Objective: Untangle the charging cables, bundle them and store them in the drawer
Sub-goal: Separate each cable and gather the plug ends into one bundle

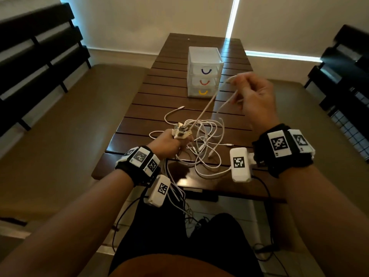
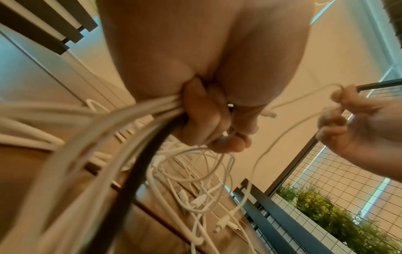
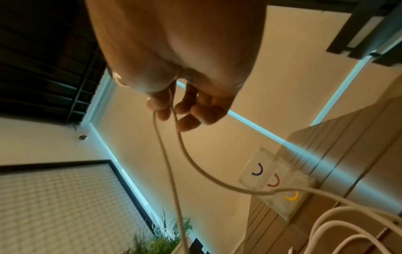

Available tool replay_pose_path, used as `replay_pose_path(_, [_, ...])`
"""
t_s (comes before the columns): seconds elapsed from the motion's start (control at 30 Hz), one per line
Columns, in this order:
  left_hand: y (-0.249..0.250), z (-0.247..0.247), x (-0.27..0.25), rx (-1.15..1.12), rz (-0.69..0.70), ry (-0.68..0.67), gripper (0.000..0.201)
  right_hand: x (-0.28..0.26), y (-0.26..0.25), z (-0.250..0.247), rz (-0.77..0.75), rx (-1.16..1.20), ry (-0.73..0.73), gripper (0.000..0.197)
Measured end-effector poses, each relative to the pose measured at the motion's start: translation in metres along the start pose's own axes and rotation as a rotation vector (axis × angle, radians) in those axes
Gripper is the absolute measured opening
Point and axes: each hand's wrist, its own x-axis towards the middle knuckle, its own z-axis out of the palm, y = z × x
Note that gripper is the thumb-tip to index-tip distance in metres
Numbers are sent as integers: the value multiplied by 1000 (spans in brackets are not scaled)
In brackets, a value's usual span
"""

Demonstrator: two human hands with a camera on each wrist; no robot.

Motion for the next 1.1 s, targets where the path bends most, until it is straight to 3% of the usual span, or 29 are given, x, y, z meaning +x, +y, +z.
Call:
replay_pose_path(0.07, [-3, 0, 1, -22, -13, 76, 19, 0, 7, -9, 77, -163, 141, 14])
replay_pose_path(0.13, [-2, 1, 4, -26, -6, 78, 21, -7, 11, -11, 80, -403, 153, 39])
replay_pose_path(0.2, [1, 5, 5, 1, 41, 43, 21, -18, 8, -1, -44, -567, -43, 62])
replay_pose_path(0.23, [3, 7, 6, 2, 89, 21, 20, -24, 5, 8, -106, -656, -191, 62])
replay_pose_path(0.33, [9, 15, 6, 10, 200, -29, 22, -34, 1, 25, -90, -991, -583, 28])
replay_pose_path(0.4, [10, 19, 6, 23, 220, -35, 23, -31, 4, 25, 46, -946, -686, 21])
replay_pose_path(0.47, [4, 19, 7, 22, 217, -21, 22, -27, 4, 23, 129, -736, -620, 23])
replay_pose_path(0.6, [-12, 19, 7, 78, 77, -24, 33, -12, -11, 9, 77, -299, -132, 27])
replay_pose_path(0.7, [-17, 15, 10, 26, -9, 9, 28, -9, -11, -5, 81, -281, -1, 24])
replay_pose_path(0.77, [-13, 14, 11, 60, -23, 24, 22, -13, -2, -8, 40, -462, 29, 18])
replay_pose_path(0.83, [-9, 16, 13, 164, 10, 48, 18, -23, 6, -3, -88, -759, -60, 40])
replay_pose_path(0.9, [-7, 20, 14, 209, 52, 45, 11, -34, 8, 8, -119, -988, -354, 58])
replay_pose_path(0.97, [-5, 23, 13, 229, 89, 33, 6, -43, 10, 20, -96, -1150, -590, 41])
replay_pose_path(1.0, [-3, 24, 11, 249, 98, 31, 4, -44, 12, 22, -94, -1199, -637, 29])
replay_pose_path(1.1, [0, 19, 7, 227, 109, 84, 16, -38, 16, 15, -132, -1118, -551, 25])
